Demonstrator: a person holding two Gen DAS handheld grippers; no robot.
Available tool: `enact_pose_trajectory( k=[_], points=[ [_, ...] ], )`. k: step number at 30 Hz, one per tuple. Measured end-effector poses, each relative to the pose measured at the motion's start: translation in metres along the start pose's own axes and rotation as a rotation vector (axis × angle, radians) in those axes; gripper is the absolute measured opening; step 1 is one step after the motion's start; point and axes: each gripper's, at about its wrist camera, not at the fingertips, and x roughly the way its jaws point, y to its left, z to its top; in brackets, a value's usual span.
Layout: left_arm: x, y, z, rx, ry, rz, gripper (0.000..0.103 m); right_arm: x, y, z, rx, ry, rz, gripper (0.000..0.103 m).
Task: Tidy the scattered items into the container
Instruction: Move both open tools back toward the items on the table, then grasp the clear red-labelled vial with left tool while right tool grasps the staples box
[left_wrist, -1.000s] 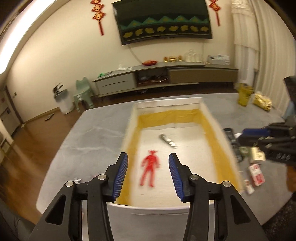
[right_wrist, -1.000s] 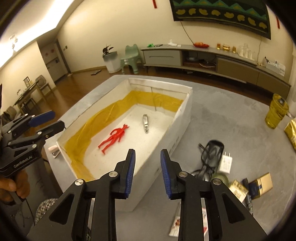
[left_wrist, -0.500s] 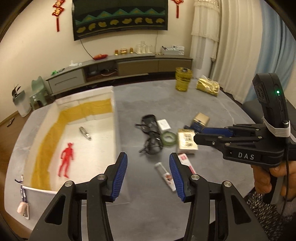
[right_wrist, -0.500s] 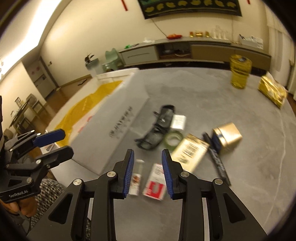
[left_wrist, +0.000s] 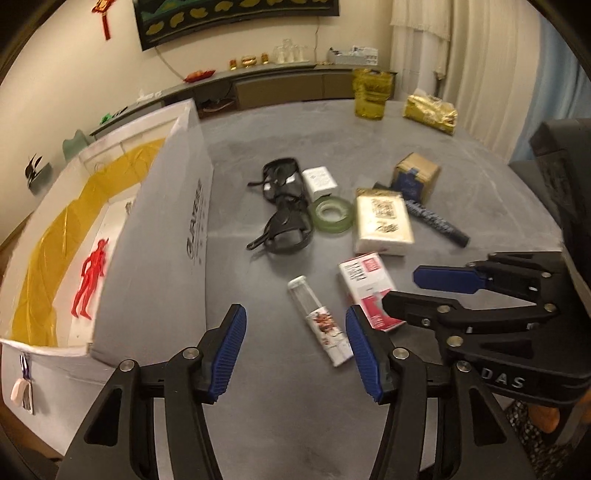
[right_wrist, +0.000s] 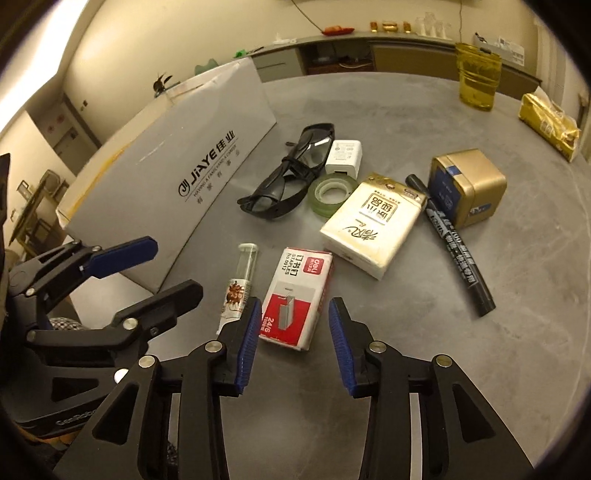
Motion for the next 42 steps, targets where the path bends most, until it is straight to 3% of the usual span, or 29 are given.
enact_pose_trajectory(
  k=[8, 11, 17, 19, 23, 24, 26, 30, 35, 42],
  points=[
    [0.011, 0.015, -0.006, -0.063, 0.012, -0.018, 0.057, 0.016, 0.002, 0.006, -0.021, 0.002, -0.003, 0.048],
    [0.008, 0.021, -0.012, -0.099, 0.008, -0.057, 0.057, 0.024, 0.006, 0.007, -0.035, 0.009, -0.005, 0.048],
    [0.022, 0.02, -0.009, -0.152, 0.031, -0.154, 0.057, 0.025, -0.004, 0.004, -0.048, 0.017, -0.089, 0.049],
    [0.028, 0.014, -0.006, -0.135, 0.029, -0.14, 0.057, 0.021, -0.014, 0.0, -0.04, 0.033, -0.153, 0.051],
    [0.05, 0.004, -0.004, -0.106, 0.063, -0.101, 0.057, 0.009, -0.029, -0.004, 0.0, 0.009, -0.163, 0.051],
    [0.049, 0.003, -0.004, -0.091, 0.041, -0.081, 0.057, 0.007, -0.028, -0.003, -0.004, -0.002, -0.151, 0.051],
    [0.05, 0.0, -0.004, -0.062, 0.033, -0.062, 0.051, 0.009, -0.023, -0.002, -0.03, -0.007, -0.133, 0.051],
    [0.049, 0.004, -0.006, -0.038, 0.012, -0.062, 0.021, 0.022, -0.018, -0.001, -0.069, 0.011, -0.18, 0.05],
    [0.048, 0.007, -0.008, -0.047, -0.002, -0.091, 0.02, 0.022, -0.018, 0.0, -0.073, 0.021, -0.209, 0.04],
    [0.034, 0.006, -0.013, -0.048, -0.038, -0.098, 0.02, 0.009, -0.025, 0.002, -0.013, -0.003, -0.152, 0.039]
  ],
)
